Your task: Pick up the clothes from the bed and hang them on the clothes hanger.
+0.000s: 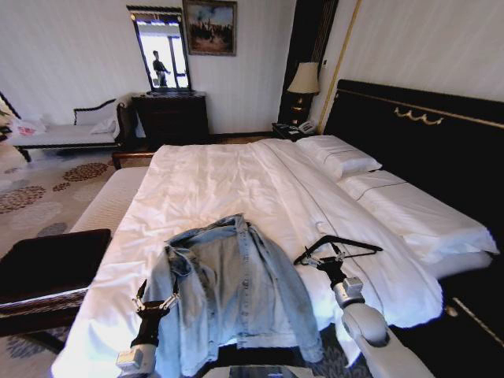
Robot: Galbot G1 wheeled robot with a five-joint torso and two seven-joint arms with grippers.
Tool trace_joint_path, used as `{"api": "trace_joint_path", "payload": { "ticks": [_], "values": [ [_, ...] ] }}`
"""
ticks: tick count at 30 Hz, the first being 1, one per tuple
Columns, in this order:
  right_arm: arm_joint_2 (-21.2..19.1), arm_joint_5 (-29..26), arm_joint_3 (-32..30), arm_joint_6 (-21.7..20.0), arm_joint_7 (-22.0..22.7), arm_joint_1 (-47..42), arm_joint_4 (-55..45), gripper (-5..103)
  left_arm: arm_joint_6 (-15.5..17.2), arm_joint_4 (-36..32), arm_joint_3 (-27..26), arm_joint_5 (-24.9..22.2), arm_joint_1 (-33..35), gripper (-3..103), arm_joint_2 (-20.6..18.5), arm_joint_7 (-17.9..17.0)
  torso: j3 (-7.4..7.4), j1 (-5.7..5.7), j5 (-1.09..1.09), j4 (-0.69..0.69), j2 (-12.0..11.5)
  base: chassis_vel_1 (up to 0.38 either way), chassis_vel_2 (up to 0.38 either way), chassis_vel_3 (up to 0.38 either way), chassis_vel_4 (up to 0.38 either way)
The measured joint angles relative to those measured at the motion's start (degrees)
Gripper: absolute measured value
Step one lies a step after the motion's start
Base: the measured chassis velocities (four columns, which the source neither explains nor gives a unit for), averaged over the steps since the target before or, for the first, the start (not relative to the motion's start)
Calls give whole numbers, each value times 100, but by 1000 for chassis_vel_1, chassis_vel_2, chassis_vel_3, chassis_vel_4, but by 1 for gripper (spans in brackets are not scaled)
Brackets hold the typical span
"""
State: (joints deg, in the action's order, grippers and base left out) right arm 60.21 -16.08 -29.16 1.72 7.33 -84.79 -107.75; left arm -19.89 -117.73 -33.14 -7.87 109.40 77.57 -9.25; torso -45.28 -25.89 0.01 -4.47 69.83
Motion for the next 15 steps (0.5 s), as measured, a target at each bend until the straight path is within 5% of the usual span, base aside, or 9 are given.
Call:
{"api": "trace_joint_path", "payload": {
  "ticks": [15],
  "values": [
    [-138, -33, 159, 0, 13, -20, 60, 100, -14, 96, 12, -102, -29, 100, -5, -8, 1, 1, 0, 0, 0, -167, -182, 169, 177]
  ]
}}
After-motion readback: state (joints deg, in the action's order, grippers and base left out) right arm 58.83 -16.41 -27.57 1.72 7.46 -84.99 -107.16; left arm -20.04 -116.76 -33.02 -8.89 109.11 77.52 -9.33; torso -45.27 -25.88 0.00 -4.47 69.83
